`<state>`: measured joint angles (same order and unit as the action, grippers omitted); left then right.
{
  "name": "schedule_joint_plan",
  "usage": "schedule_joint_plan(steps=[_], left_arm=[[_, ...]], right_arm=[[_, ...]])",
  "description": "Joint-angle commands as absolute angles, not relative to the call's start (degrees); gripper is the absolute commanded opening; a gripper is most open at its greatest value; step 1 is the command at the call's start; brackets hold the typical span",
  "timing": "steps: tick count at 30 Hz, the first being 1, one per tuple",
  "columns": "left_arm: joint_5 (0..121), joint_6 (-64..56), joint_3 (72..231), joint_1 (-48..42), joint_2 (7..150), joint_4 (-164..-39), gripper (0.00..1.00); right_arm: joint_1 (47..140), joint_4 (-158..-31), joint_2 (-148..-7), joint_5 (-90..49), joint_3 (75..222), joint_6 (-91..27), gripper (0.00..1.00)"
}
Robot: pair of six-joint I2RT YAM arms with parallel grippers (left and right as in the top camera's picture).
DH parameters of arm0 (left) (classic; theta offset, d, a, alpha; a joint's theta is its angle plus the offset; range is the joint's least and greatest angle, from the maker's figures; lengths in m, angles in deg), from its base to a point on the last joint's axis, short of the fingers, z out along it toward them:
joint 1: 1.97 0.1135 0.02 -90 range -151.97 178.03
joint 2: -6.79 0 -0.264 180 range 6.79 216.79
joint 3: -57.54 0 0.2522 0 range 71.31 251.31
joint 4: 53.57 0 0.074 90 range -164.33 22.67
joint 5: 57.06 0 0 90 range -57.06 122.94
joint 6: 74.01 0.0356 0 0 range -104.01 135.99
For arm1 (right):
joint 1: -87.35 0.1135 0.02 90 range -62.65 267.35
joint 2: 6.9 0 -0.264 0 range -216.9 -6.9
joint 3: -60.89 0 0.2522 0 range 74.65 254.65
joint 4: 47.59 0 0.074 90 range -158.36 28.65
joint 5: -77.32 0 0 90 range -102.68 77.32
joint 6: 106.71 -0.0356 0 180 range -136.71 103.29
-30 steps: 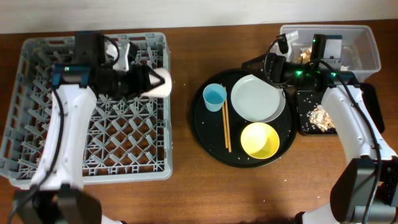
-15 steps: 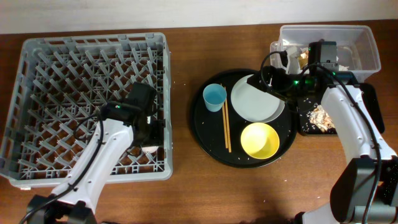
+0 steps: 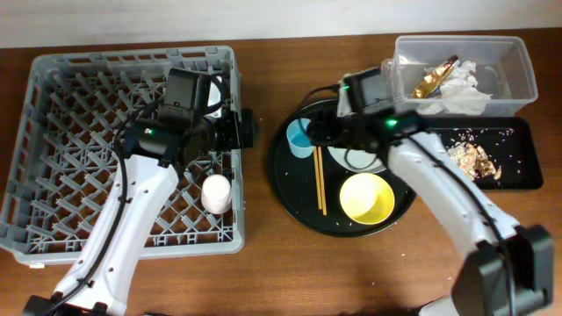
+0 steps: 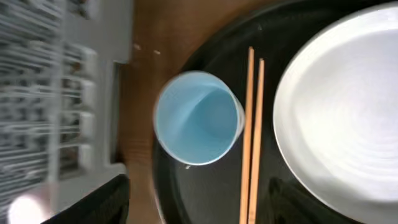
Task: Sort waste into correct bins and load items into the dishwasher rack
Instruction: 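Grasp the light-blue cup with the right gripper and pass it left, then place the light-blue cup in the rack with the left gripper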
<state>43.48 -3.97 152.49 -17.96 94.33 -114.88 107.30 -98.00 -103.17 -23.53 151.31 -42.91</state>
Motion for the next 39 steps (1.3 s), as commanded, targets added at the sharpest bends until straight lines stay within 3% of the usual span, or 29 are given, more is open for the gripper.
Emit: schedule_joint_plan(steps=[1,8,10,12,16,19,22,26,31,32,33,36,37,38,39], left_arm=[[45.6,-4.6,153.2,-17.7,94.2,-114.5,0.99],[45.2,-4.6,153.2,-17.7,94.2,-114.4,0.99],[45.2,-4.6,153.2,-17.7,94.2,-114.4,0.99],[47.4,-4.6,153.2,-17.5,94.2,-114.0,0.99],[79.2,-4.6,153.2,-9.8,94.2,-104.7,0.99],[97.5,-4.6,153.2,-7.4,94.2,-97.8,0.99],[109.1,-4.5,153.2,-7.4,94.2,-91.3,0.99],[109.1,-4.1,153.0,-7.4,94.2,-91.4,0.99],[109.1,-4.1,153.0,-7.4,94.2,-91.4,0.99],[109.3,-4.1,153.0,-7.4,94.2,-91.4,0.93],[109.4,-4.1,153.0,-7.4,94.2,-91.4,0.8],[110.1,-4.1,153.0,-7.4,94.2,-91.4,0.74],[110.1,-4.1,153.0,-7.4,94.2,-91.4,0.65],[110.1,-4.1,153.0,-7.4,94.2,-91.4,0.61],[110.1,-4.1,153.0,-7.4,94.2,-91.4,0.57]], right_arm=[[108.3,-94.0,-110.0,-15.8,151.4,-48.7,0.5],[108.3,-92.5,-115.4,-16.5,151.4,-48.7,0.04],[108.1,-92.6,-115.0,-18.6,151.5,-48.6,0.04],[104.2,-94.9,-109.9,-29.8,153.8,-46.2,0.04],[89.5,-94.9,-100.4,-63.6,154.3,-39.2,0.04],[87.9,-88.1,-100.6,-81.8,154.3,-36.4,0.04],[94.5,-78.8,-100.6,-84.8,154.3,-38.5,0.04],[98.8,-63.2,-100.6,-87.7,154.3,-48.9,0.04],[102.9,-58.7,-100.8,-84.8,154.3,-51.5,0.04],[103.5,-58.7,-101.3,-83.1,154.3,-51.5,0.04],[103.6,-58.5,-102.0,-82.4,154.3,-51.5,0.04],[103.7,-58.5,-103.8,-81.4,154.3,-51.5,0.04],[103.9,-58.5,-104.1,-81.4,154.3,-51.5,0.04],[103.9,-58.5,-104.1,-81.4,154.3,-51.5,0.13],[103.9,-58.5,-104.1,-81.4,154.3,-51.5,0.39]])
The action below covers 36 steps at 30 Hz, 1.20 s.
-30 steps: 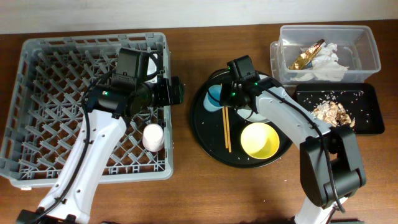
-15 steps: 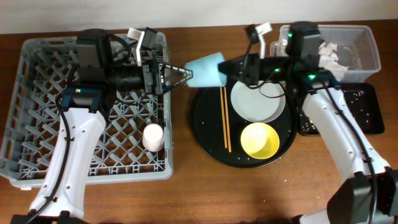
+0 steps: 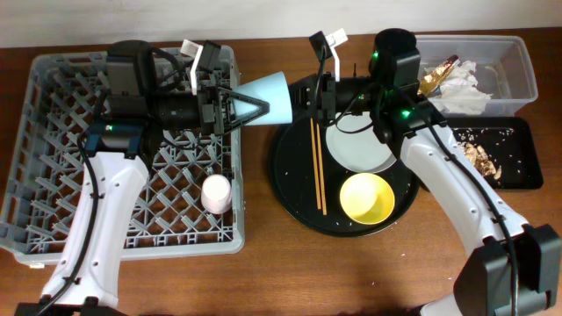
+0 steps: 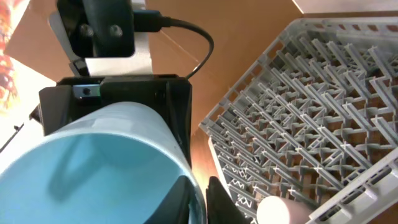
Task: Sort waste into correct bins and load items into the dishwasher rack
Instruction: 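Place the light-blue cup in the rack with the left gripper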
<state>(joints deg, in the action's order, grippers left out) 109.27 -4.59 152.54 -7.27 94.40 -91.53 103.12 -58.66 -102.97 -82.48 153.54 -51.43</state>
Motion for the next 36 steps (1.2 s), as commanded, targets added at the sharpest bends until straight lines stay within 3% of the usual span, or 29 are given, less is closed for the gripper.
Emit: schedule_joint_plan(steps=[1,4,5,7,9,10,12,14,16,20,27,28,29,30,31,36], left_arm=[[110.1,-4.1,153.0,-7.4,94.2,-91.3,0.55],[109.6,-3.4,153.0,-6.1,94.2,-91.3,0.54],[109.7,-1.0,153.0,-4.7,94.2,-91.4,0.54],[105.6,2.9,153.0,-1.5,94.2,-93.4,0.54],[89.6,5.5,153.0,0.8,94.2,-101.2,0.54],[76.0,5.6,153.0,0.8,94.2,-106.7,0.5],[61.1,5.6,154.4,-0.3,94.2,-114.2,0.5],[37.4,5.6,161.8,-4.3,94.2,-125.7,0.5],[28.5,5.4,164.3,-7.4,94.2,-129.5,0.5],[29.2,5.4,164.2,-12.3,105.0,-131.7,0.49],[35.3,5.4,164.2,-12.5,113.8,-131.2,0.49],[36.4,5.4,164.2,-12.5,115.4,-131.3,0.54],[36.6,5.4,164.2,-12.5,116.2,-131.4,0.65],[36.6,5.4,164.2,-12.5,116.6,-131.4,0.85],[36.6,5.4,164.4,-12.5,116.6,-131.2,0.91],[40.9,9.0,180.7,-14.8,116.4,-138.6,0.91]], right_arm=[[103.8,-59.2,-104.1,-81.4,154.3,-51.5,0.75],[101.4,-62.8,-104.1,-81.4,154.3,-50.6,0.88],[99.7,-65.3,-104.1,-80.9,154.3,-50.1,0.96],[95.4,-76.0,-104.1,-75.3,154.3,-45.5,0.98],[91.5,-86.1,-104.1,-69.1,154.3,-41.9,0.98],[90.3,-90.2,-104.1,-64.6,154.3,-41.0,0.99],[89.5,-94.4,-104.1,-58.3,154.3,-40.9,0.98],[89.6,-95.5,-104.1,-54.5,154.3,-40.9,0.98],[89.6,-95.5,-104.1,-53.9,154.3,-40.9,0.98],[89.6,-97.6,-104.1,-52.7,154.3,-40.9,0.98],[89.6,-99.8,-104.1,-50.9,154.3,-40.5,0.98],[89.6,-99.9,-104.1,-50.9,154.3,-40.5,0.98],[89.6,-100.4,-104.1,-50.0,154.3,-40.5,0.99],[89.6,-101.3,-104.1,-49.4,154.3,-40.2,0.98],[89.6,-101.7,-104.1,-49.5,154.3,-39.6,0.98],[86.1,-104.1,-103.0,-49.6,158.1,-35.9,0.98]])
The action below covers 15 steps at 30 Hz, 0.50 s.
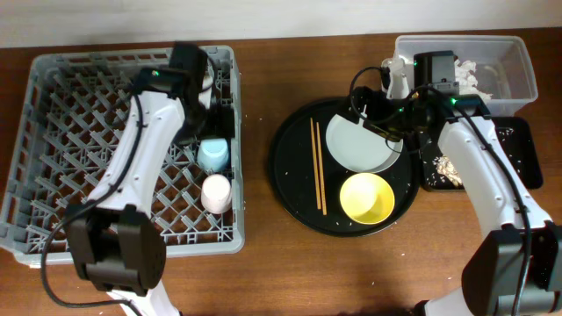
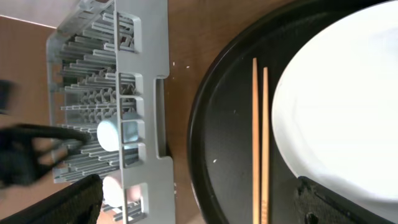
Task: Sort waste into correct bins and load items into the dishwasher rack
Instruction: 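Place the light-blue cup in the rack with the left gripper, then grasp the yellow bowl with the left gripper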
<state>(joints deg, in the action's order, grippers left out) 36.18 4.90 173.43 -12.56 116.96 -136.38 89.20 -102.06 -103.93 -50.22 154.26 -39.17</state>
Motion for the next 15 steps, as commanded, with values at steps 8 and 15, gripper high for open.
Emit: schedule_joint_plan(steps=[8,15], left_arm=[[47.1,11.3,181.2,-41.3,127.1,-131.4,0.9],[47.2,9.6,181.2,-46.8,138.9,-129.1,0.58]], right_arm=[[61.6,-121.3,-100.9,-38.9,173.1,-35.4,0.99],[61.5,-124.4,-100.9,-37.4,173.1,-33.4,0.98]])
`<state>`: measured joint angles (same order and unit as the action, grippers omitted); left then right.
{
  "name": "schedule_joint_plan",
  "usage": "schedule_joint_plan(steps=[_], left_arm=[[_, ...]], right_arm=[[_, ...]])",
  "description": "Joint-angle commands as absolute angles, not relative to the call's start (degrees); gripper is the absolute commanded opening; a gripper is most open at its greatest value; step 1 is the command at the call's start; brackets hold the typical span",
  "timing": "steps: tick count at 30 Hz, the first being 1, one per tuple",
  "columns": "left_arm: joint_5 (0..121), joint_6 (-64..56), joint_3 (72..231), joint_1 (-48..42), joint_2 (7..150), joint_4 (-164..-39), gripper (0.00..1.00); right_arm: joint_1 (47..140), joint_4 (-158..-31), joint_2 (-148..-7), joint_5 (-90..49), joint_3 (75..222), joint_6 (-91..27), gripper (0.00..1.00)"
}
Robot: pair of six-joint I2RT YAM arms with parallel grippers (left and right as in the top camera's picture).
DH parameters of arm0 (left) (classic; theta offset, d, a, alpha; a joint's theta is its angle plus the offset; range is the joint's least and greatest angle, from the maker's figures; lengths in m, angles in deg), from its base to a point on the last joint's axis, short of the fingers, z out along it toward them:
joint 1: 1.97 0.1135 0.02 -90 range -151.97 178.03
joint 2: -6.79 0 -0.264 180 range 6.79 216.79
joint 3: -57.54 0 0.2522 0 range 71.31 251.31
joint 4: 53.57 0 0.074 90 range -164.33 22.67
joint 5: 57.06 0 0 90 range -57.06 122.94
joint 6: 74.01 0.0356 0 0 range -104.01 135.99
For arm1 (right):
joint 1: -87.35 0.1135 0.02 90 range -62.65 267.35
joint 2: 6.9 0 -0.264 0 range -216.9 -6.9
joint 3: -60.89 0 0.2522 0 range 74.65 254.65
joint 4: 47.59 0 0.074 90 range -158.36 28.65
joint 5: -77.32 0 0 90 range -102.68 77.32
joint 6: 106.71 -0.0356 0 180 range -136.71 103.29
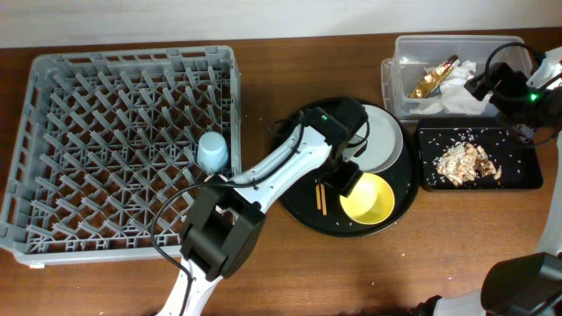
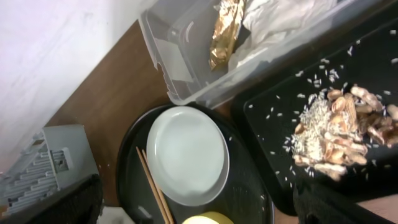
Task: Sort waste into correct bins and load items into the dishwasher rack
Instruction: 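Grasp the yellow bowl with the left gripper, then place the yellow bowl upside down at the rack's back with the left gripper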
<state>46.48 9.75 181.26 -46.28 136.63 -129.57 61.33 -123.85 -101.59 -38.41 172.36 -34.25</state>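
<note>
The blue cup [image 1: 212, 151] stands in the grey dishwasher rack [image 1: 88, 132] near its right edge. My left arm reaches across to the black round tray [image 1: 294, 189]. Its gripper [image 1: 341, 178] is low between the chopsticks [image 1: 320, 199] and the yellow bowl [image 1: 369, 198], and its jaws cannot be made out. The white plate [image 1: 382, 140] lies at the tray's back. My right gripper [image 2: 199, 214] hangs open and empty, high at the far right by the clear bin [image 1: 518, 53]. The right wrist view shows the plate [image 2: 189, 154], the chopsticks [image 2: 152, 183] and the bowl's rim [image 2: 205, 219].
The clear bin [image 2: 186, 68] holds a gold wrapper [image 2: 224, 31] and crumpled tissue [image 1: 457, 83]. A black rectangular tray [image 1: 518, 180] in front of it carries rice and food scraps [image 2: 336, 127]. My left arm crosses the rack's right wall.
My left gripper has left the blue cup in the rack and is now over the round tray by the chopsticks. My right gripper has moved from above the plate to the far right near the bin.
My right gripper was first above the blue cup on the round tray. Then the cup was in the air between both grippers. Then it stood in the rack beside a white cup, with the left gripper by it. Now the left arm is over the tray.
</note>
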Motion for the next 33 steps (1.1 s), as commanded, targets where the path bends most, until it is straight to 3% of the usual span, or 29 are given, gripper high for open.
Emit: schedule_joint_plan(steps=[1,3,5,7,12,14,18,20,23,26,29,33], left_arm=[[47.2,9.6,181.2,-46.8,139.4,-128.8,0.49],[47.2,9.6,181.2,-46.9,140.3,-127.9,0.33],[47.2,9.6,181.2,-47.0,140.7,-127.8,0.32],[47.2,9.6,181.2,-47.0,140.7,-127.7,0.0],[44.9,9.7,189.4,-44.7,136.8,-134.9,0.0],[30.2,9.6,197.8,-40.4,129.0,-139.2,0.0],[-1.7,8.2,198.6,-34.0,123.3,-139.1,0.0],[-23.1,-3.6,197.4,-29.2,124.2,-141.4,0.0],[-27.5,-6.6,191.0,-24.8,124.3,-135.2,0.0],[-44.6,-11.4,180.9,-24.2,124.3,-124.1,0.0],[-44.9,-7.6,168.5,-24.0,124.8,-108.1,0.0],[-41.5,-6.6,164.3,-24.0,125.2,-101.4,0.0]], right_arm=[[61.5,-124.5,-100.9,-37.4,173.1,-33.4,0.98],[61.5,-125.0,-100.9,-35.9,173.1,-33.4,0.99],[61.5,-125.1,-100.9,-35.9,173.0,-33.4,0.98],[61.5,-125.1,-100.9,-35.4,172.9,-33.4,0.98],[61.5,-125.1,-100.9,-34.5,172.9,-33.4,0.98],[61.5,-125.1,-100.9,-34.5,172.9,-33.4,0.98],[61.5,-125.0,-100.9,-34.5,172.9,-33.4,0.98],[61.5,-125.0,-100.9,-34.5,172.9,-33.4,0.98],[61.5,-125.0,-100.9,-34.5,172.9,-33.4,0.98],[61.5,-125.1,-100.9,-34.5,172.9,-33.4,0.98],[61.5,-125.1,-100.9,-34.5,172.9,-33.4,0.98],[61.5,-125.0,-100.9,-34.5,172.9,-33.4,0.98]])
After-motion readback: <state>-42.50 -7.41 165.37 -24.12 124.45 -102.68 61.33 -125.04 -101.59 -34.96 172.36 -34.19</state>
